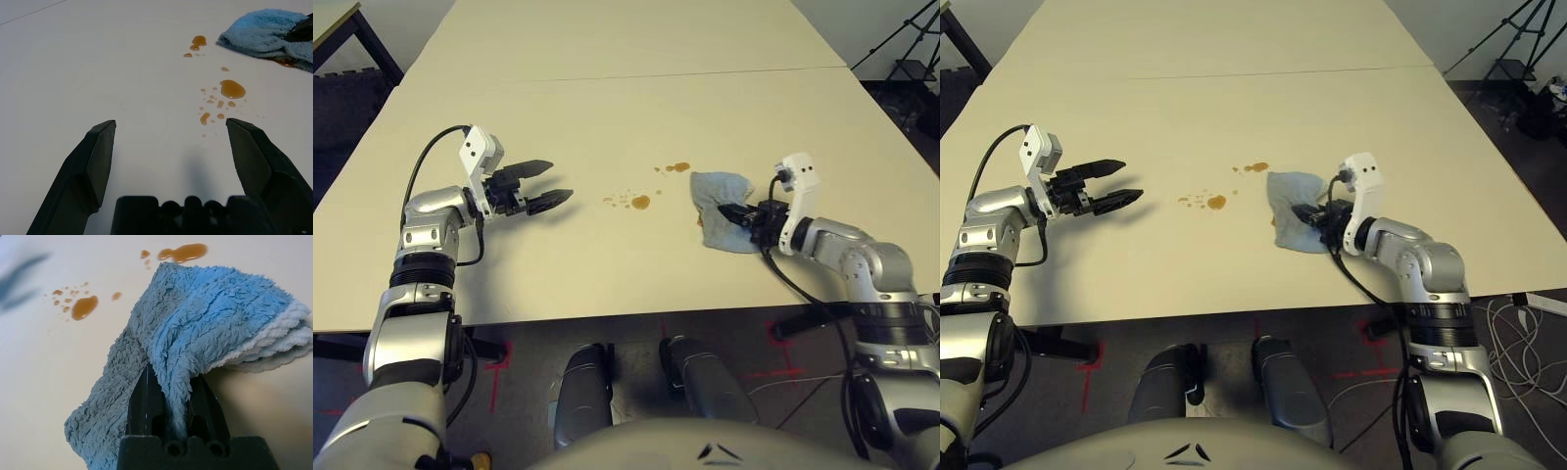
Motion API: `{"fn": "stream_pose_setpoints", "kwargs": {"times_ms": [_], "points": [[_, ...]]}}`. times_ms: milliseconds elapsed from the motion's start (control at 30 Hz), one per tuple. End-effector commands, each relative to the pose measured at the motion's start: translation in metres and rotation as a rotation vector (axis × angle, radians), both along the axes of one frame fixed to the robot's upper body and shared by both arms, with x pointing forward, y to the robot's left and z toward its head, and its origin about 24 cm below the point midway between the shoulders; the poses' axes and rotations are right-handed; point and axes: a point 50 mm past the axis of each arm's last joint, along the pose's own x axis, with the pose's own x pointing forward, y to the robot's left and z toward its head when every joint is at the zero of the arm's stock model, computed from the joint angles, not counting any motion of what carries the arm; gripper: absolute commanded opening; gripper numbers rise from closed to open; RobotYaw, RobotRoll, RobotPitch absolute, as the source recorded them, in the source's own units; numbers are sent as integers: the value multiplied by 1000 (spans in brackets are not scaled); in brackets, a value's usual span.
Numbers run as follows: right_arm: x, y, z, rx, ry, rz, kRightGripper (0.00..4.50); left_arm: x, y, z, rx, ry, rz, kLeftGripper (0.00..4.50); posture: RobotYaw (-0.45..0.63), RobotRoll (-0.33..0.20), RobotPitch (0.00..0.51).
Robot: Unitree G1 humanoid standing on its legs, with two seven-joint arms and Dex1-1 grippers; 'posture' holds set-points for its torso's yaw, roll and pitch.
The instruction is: Wipe the water off the table with a rag.
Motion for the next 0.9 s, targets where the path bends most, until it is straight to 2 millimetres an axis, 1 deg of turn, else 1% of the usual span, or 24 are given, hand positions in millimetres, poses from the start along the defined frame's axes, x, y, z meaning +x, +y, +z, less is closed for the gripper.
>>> {"fn": "stream_pose_setpoints", "kwargs": {"times_ms": [33, 267, 400, 467, 567, 633, 733, 833, 900], "points": [[-6, 14, -13, -12, 69, 59, 195, 1, -2, 0, 14, 1, -9, 4500, -224, 0, 143], [-3, -27, -5, -72, 56, -29, 195, 1, -2, 0, 15, 3, -7, 4500, -230, 0, 144], [-2, -68, 7, -132, 33, -126, 195, 1, -3, -1, 13, 2, -9, 4500, -230, 0, 144], [-1, -85, 13, -149, 14, -180, 194, 2, -4, -2, 12, 2, -9, 4500, -244, 0, 143], [3, -98, 21, -137, -17, -240, 194, 2, -4, -2, 11, 3, -9, 4500, -244, 0, 143], [9, -101, 30, -83, -64, -289, 194, 3, -4, -2, 13, 6, -9, 4500, -249, 0, 143], [18, -94, 38, -4, -115, -324, 194, 3, -5, -3, 15, 8, -10, 4500, -256, 0, 141], [27, -82, 40, 52, -151, -346, 194, 4, -5, -2, 17, 8, -12, 4500, -256, 0, 141], [37, -70, 39, 68, -166, -363, 194, 5, -5, -2, 19, 9, -14, 4500, -261, 0, 140]]}}
